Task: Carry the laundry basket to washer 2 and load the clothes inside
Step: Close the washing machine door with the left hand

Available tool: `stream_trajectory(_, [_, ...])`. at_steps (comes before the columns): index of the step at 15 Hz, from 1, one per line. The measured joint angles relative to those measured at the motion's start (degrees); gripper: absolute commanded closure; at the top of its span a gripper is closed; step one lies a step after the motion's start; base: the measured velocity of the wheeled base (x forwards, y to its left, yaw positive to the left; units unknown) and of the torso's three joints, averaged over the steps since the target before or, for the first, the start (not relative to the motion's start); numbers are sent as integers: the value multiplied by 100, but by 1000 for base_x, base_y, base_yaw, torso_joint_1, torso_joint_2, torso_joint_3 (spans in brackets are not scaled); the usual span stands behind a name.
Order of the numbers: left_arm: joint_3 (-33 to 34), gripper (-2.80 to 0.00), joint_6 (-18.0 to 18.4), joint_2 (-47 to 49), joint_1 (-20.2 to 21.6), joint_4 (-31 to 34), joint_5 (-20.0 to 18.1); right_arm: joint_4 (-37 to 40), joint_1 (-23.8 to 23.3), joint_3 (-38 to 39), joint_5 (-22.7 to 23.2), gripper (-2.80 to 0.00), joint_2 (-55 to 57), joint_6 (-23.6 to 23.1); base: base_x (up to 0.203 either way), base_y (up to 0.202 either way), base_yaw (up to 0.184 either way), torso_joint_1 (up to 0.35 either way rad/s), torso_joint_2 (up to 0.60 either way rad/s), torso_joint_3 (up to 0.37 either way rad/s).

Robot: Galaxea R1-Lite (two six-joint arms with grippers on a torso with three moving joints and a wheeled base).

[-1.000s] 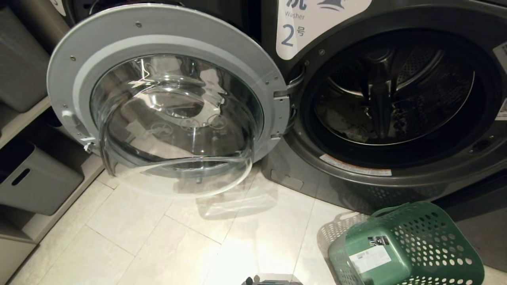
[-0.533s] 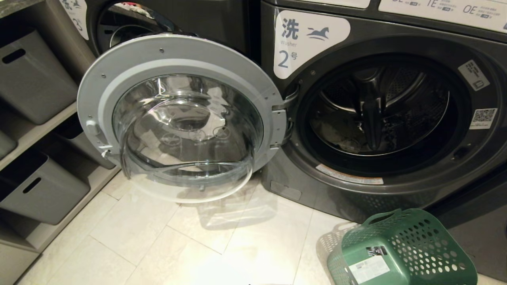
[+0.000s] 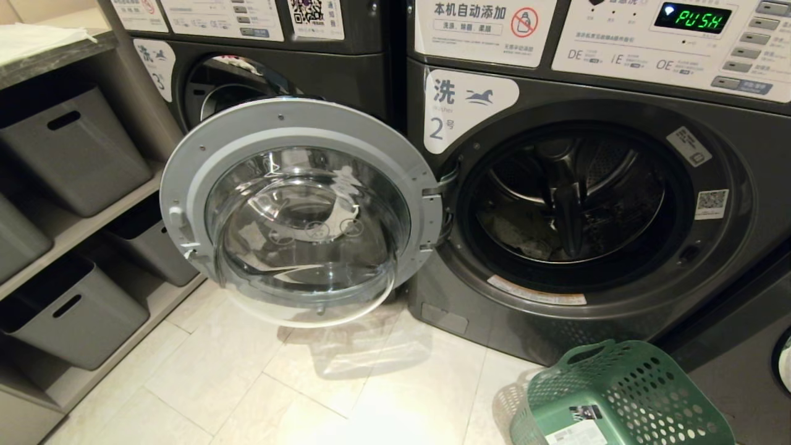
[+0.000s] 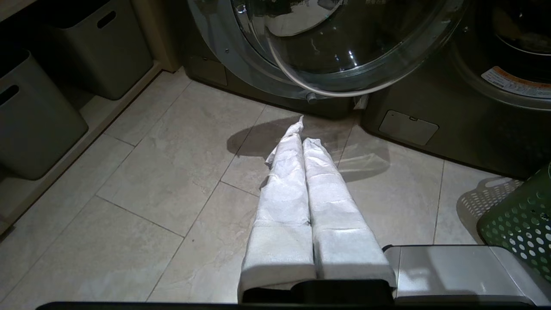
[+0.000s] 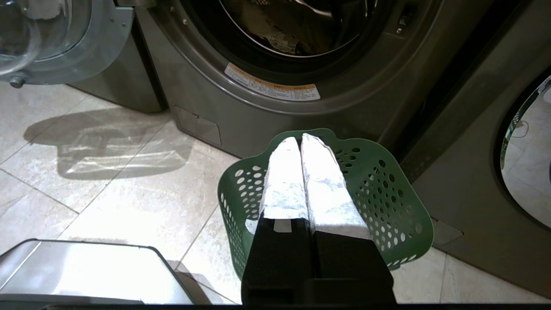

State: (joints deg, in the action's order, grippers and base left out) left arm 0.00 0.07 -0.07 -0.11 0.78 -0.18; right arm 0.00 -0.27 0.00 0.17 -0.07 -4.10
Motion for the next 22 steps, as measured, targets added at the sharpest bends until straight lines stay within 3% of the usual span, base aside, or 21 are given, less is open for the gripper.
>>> stream_trajectory(9, [0, 0, 2, 0, 1, 0, -1, -7, 0, 0, 5, 0, 0, -42, 0, 0, 0, 1, -2, 190])
stream_trajectory(22, [0, 0, 39, 0, 0, -10, -6, 0, 0, 0, -1, 0, 0, 0, 0, 0, 0, 0, 2, 10])
